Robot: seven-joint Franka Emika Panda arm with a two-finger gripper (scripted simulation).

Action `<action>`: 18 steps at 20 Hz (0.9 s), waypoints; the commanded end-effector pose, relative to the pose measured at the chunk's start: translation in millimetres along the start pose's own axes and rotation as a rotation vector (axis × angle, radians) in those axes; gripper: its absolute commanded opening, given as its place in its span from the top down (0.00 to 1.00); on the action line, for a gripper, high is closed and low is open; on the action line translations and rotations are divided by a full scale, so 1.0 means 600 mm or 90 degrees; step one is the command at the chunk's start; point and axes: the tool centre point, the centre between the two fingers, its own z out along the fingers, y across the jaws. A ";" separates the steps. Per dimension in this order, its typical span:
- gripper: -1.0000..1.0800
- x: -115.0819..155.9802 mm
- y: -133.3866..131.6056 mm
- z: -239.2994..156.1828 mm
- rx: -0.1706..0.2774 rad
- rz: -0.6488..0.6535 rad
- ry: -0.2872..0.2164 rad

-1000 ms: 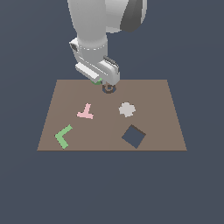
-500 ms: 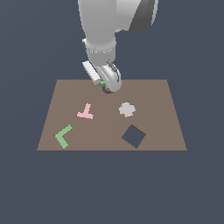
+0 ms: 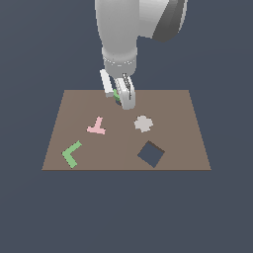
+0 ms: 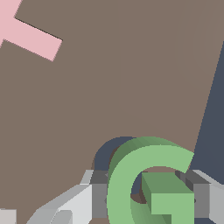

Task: Insert a designated object into the corresponding slot on a board.

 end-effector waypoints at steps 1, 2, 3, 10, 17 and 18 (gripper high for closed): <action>1.00 -0.002 -0.007 0.000 0.000 0.032 0.000; 1.00 -0.002 -0.009 0.000 0.000 0.042 0.000; 1.00 -0.003 -0.011 -0.001 0.000 0.052 0.000; 1.00 -0.004 -0.021 -0.001 0.000 0.096 0.000; 1.00 -0.004 -0.022 0.002 0.000 0.100 0.000; 1.00 -0.004 -0.022 0.004 0.000 0.101 0.000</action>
